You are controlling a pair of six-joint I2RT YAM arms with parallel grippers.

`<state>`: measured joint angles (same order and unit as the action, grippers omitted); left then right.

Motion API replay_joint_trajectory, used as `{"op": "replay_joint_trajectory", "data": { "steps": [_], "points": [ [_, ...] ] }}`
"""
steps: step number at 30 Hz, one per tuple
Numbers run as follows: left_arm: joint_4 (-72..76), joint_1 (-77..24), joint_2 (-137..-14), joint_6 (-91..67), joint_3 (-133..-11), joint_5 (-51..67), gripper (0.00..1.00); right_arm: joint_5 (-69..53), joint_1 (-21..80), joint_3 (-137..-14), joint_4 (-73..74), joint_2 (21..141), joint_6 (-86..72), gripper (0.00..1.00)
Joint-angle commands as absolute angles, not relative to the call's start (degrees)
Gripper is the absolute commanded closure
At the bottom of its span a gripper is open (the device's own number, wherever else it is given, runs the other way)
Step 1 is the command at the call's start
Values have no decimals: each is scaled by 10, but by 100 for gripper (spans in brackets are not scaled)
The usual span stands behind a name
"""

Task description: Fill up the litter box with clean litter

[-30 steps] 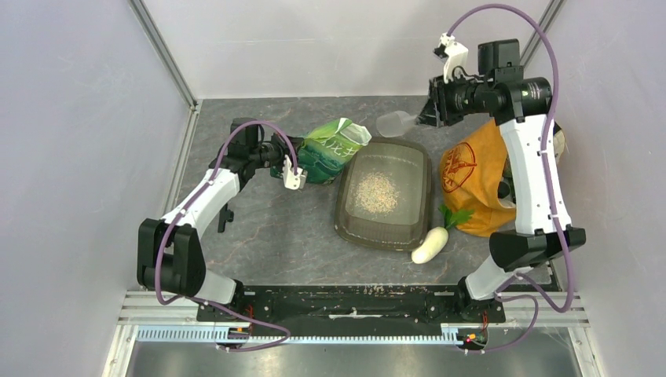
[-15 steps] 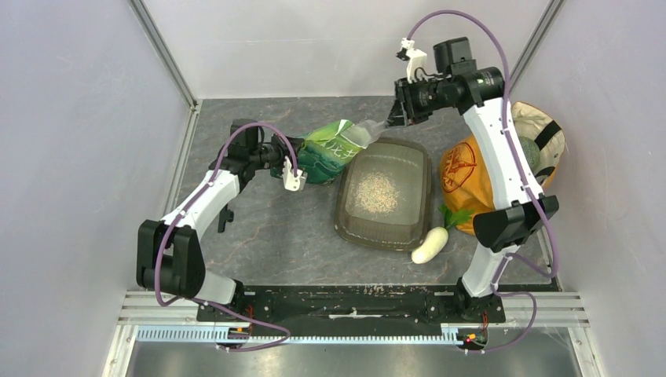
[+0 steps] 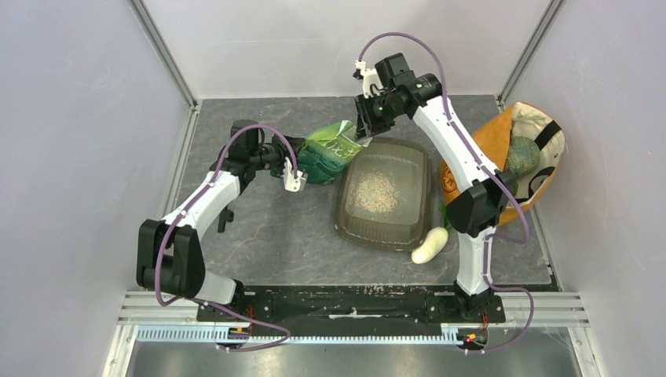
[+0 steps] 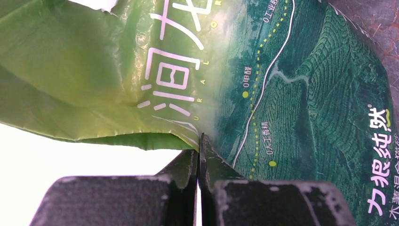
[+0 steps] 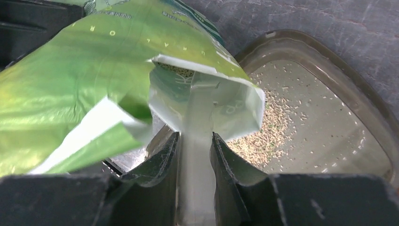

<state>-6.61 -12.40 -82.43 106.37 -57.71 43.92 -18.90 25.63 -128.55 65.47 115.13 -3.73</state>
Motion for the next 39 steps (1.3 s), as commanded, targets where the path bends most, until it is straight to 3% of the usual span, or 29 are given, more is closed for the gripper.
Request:
{"op": "replay_joint_trajectory", "data": {
  "steps": [1,13,18,24,39],
  "points": [
    [-3,-125,-795,1100,-581,479,98,-125,275,-1320,639,1180,-70,100],
    [-3,-125,-792,1120,-571,493,98,-182,276,-1278,644,1230,-170,100],
    [-3,-125,-788,1118,-563,489,98,-233,237,-1320,651,1220,-211,100],
    [-3,-124,-787,1115,-561,488,98,-224,211,-1340,681,1208,-237,100],
    [16,-126,-805,1127,-573,497,98,-197,267,-1340,687,1294,-243,100]
  ]
}}
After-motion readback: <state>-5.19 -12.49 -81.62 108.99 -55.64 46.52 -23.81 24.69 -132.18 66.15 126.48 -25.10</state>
